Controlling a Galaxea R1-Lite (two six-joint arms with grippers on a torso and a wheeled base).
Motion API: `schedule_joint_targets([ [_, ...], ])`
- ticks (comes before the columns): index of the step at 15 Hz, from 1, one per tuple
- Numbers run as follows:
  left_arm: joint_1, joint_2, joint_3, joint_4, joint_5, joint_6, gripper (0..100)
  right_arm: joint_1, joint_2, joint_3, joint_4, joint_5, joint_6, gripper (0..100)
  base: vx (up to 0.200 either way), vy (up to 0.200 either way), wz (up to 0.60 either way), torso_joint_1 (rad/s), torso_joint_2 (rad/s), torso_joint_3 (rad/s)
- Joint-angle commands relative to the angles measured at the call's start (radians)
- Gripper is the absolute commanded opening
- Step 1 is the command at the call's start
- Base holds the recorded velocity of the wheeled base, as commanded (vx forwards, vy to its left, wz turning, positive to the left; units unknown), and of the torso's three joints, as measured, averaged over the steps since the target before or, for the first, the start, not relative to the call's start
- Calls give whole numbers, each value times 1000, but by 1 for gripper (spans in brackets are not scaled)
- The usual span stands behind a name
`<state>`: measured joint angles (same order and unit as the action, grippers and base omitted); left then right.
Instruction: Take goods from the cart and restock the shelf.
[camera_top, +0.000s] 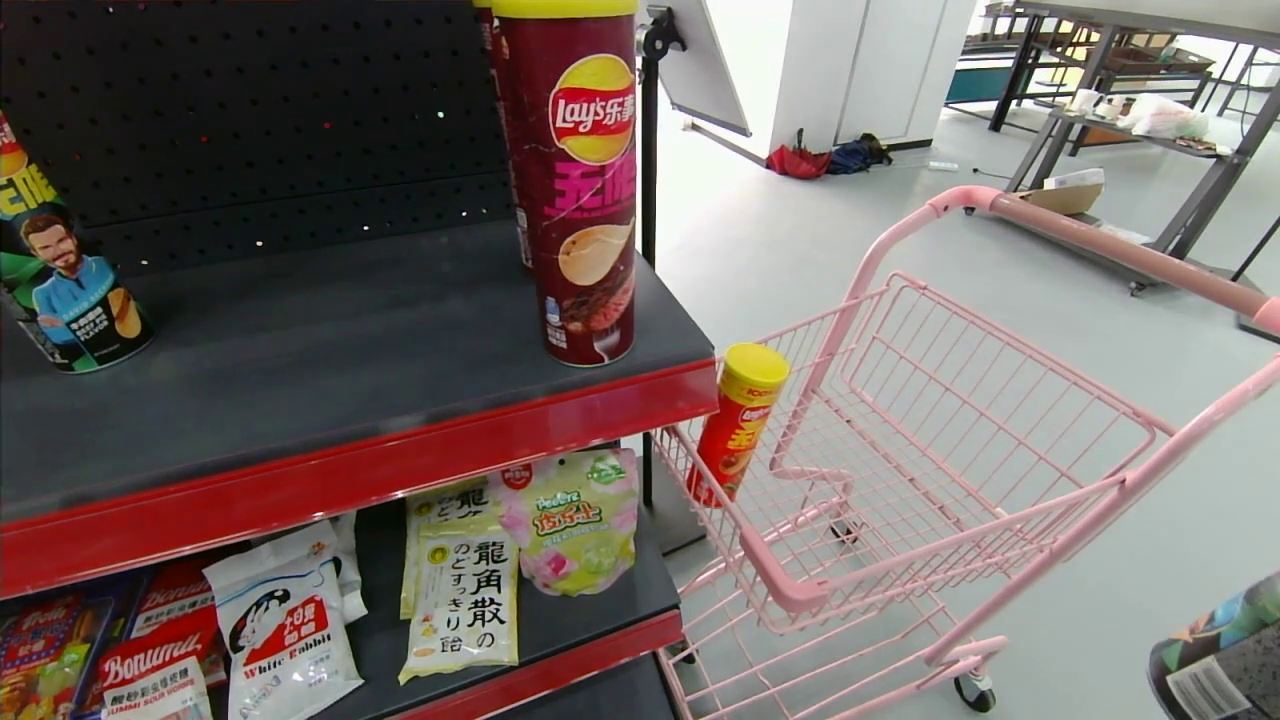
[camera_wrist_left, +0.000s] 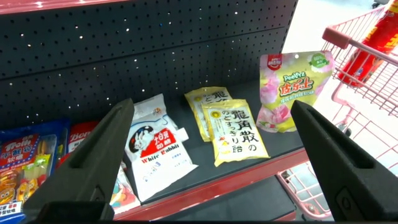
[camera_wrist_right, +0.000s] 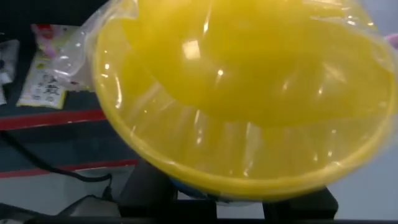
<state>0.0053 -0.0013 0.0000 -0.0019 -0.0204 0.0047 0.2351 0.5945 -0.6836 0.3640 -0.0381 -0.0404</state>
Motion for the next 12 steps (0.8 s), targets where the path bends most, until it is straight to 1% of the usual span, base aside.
schedule_joint_targets([
  [1,1,1,0,-1,-1,0,100,-26,-78,55,-8,-43,-33,0,0,0,0,0,0,0],
  [10,1,1,0,-1,-1,1,100,-30,-68,70,-19,-55,-55,0,0,0,0,0,0,0],
  [12,1,1,0,0,-1,1,100,-31,-65,70,-20,-55,-55,0,0,0,0,71,-259,-168],
])
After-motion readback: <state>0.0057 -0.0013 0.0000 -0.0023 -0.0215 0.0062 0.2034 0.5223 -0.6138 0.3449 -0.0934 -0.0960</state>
